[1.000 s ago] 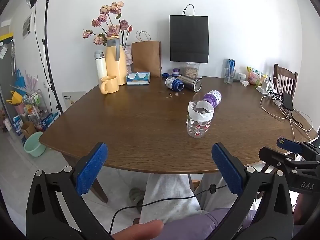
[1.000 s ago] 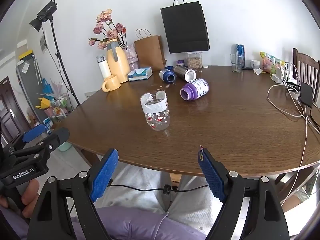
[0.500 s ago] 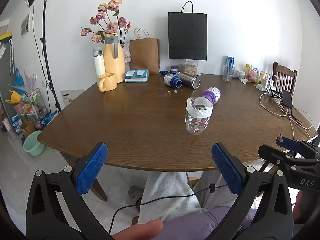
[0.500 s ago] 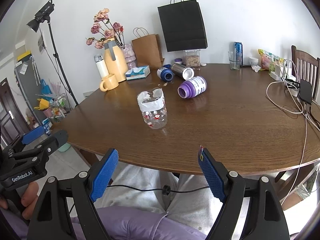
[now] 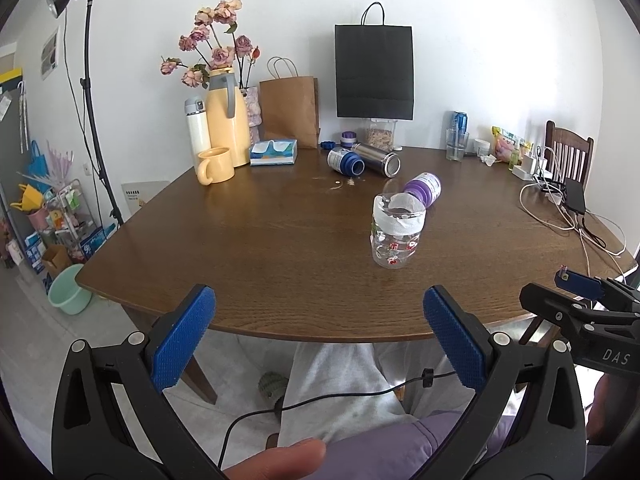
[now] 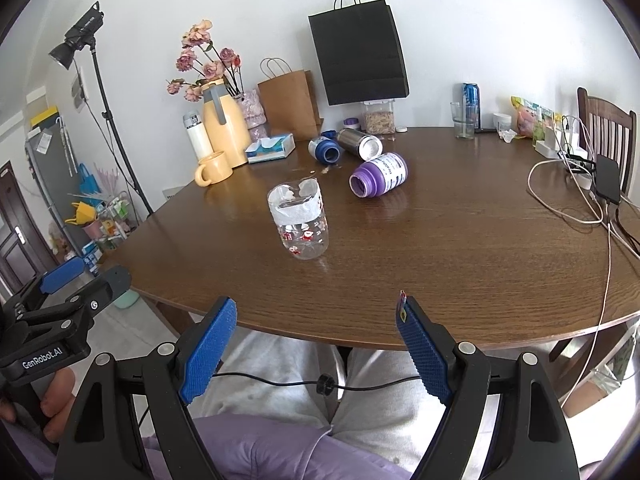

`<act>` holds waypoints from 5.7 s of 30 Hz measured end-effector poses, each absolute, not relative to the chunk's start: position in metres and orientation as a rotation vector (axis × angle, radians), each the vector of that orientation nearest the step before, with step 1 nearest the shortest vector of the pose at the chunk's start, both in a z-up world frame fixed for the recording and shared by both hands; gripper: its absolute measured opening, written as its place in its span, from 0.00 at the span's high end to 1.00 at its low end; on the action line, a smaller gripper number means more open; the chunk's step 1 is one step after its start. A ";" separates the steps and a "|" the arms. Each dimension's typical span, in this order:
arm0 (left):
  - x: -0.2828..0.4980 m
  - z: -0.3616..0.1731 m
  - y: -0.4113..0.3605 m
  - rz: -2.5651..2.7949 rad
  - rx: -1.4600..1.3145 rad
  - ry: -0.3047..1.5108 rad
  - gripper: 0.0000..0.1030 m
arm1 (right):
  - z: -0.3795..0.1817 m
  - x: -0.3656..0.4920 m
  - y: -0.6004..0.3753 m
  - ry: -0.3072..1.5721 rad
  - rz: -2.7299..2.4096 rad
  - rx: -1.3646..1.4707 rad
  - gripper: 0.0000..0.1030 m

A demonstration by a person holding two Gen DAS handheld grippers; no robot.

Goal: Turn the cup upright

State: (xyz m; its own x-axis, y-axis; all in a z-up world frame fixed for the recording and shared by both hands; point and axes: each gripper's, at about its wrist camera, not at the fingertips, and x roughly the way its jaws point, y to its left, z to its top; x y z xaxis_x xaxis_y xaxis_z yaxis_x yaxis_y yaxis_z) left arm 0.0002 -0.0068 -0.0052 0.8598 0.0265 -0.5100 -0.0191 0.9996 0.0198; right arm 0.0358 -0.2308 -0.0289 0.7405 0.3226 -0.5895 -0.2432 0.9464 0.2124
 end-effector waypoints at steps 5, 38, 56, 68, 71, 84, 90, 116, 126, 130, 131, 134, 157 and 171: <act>0.001 -0.004 -0.007 0.024 0.005 0.545 0.00 | -0.029 0.036 -0.230 0.673 0.311 0.118 0.16; 0.000 -0.005 -0.005 0.020 0.007 0.543 0.00 | -0.028 0.037 -0.231 0.676 0.299 0.120 0.16; 0.001 -0.005 -0.005 0.019 0.007 0.542 0.00 | -0.029 0.037 -0.231 0.678 0.296 0.120 0.16; 0.002 -0.006 -0.004 0.016 0.008 0.544 0.00 | -0.031 0.036 -0.233 0.680 0.289 0.120 0.16; 0.003 -0.007 -0.004 0.011 0.008 0.553 0.00 | -0.034 0.037 -0.234 0.682 0.285 0.119 0.16; 0.077 -0.001 -0.016 -0.084 0.059 0.536 0.00 | -0.022 0.135 -0.242 0.715 0.315 0.016 0.16; 0.149 0.003 -0.022 -0.142 0.034 0.589 0.00 | -0.025 0.223 -0.255 0.786 0.309 0.043 0.16; 0.359 -0.025 -0.030 -0.164 0.009 0.812 0.00 | -0.092 0.413 -0.197 0.924 0.326 0.052 0.16; 0.397 -0.018 -0.051 -0.139 -0.017 0.859 0.00 | -0.096 0.412 -0.184 0.866 0.372 -0.134 0.27; 0.412 -0.011 -0.066 -0.125 -0.010 0.863 0.00 | -0.088 0.410 -0.203 0.838 0.409 -0.106 0.27; 0.418 -0.011 -0.071 -0.103 -0.016 0.891 0.00 | -0.088 0.409 -0.209 0.830 0.415 -0.101 0.27; 0.432 -0.012 -0.082 -0.075 -0.083 0.982 0.00 | -0.086 0.412 -0.232 0.800 0.423 -0.055 0.27; 0.349 0.014 -0.091 0.203 -0.234 0.663 0.00 | -0.094 0.414 -0.277 0.785 0.421 0.096 0.41; 0.336 0.006 -0.090 0.344 0.142 0.542 0.00 | -0.095 0.409 -0.255 0.784 0.442 0.015 0.41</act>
